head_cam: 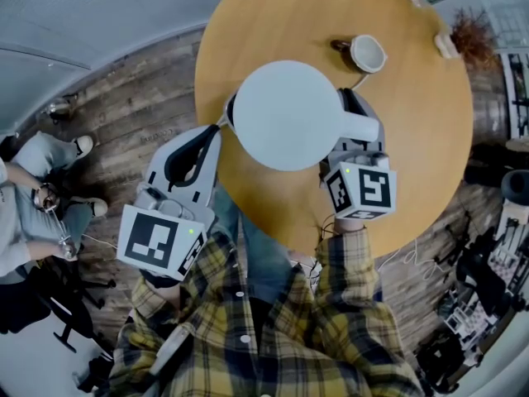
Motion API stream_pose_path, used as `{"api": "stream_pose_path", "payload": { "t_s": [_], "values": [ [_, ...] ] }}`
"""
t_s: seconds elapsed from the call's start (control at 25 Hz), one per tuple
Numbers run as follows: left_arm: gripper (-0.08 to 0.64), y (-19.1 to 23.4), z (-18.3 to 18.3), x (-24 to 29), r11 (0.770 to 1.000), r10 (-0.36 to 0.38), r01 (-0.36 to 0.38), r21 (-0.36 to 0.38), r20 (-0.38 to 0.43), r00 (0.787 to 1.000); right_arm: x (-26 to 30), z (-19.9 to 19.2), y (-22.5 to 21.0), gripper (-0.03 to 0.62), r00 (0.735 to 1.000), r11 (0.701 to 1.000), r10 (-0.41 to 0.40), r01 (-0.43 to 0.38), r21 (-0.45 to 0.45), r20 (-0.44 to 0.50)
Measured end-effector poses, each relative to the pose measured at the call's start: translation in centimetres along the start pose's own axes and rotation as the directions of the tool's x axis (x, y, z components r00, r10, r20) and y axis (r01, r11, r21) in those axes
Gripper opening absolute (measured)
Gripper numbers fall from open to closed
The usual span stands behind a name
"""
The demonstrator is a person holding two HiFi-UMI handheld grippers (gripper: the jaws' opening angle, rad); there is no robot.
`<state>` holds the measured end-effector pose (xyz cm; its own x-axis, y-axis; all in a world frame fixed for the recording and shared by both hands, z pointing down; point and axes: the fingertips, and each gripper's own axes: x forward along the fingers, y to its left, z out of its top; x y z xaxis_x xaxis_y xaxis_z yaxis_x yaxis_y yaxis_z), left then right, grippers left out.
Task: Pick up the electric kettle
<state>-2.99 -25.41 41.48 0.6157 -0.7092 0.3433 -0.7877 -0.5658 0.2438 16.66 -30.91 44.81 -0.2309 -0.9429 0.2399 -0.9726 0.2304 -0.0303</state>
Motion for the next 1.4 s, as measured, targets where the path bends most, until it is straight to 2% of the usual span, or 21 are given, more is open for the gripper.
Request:
{"api": "stream_pose_path", "payload": {
  "t_s": [0.32,0.8,1.4],
  "values": [
    [0.003,0.2,0.4,0.2,1.000,0.001,-0.001,-0.008,-0.001,1.000,0.0,0.0,0.0,0.048,1.000,1.000,-0.017,0.017,-0.003,-0.003],
    [0.003,0.3,2.0,-0.2,1.000,0.006,-0.007,0.020,0.021,1.000,-0.3,0.8,-0.8,0.047,0.997,0.996,-0.081,0.081,0.029,0.007],
    [0.003,-1.8,6.8,0.1,0.998,-0.026,0.020,0.055,0.099,0.995,-3.4,5.9,-3.0,0.048,0.995,0.994,-0.091,0.088,0.059,0.050]
  ]
}}
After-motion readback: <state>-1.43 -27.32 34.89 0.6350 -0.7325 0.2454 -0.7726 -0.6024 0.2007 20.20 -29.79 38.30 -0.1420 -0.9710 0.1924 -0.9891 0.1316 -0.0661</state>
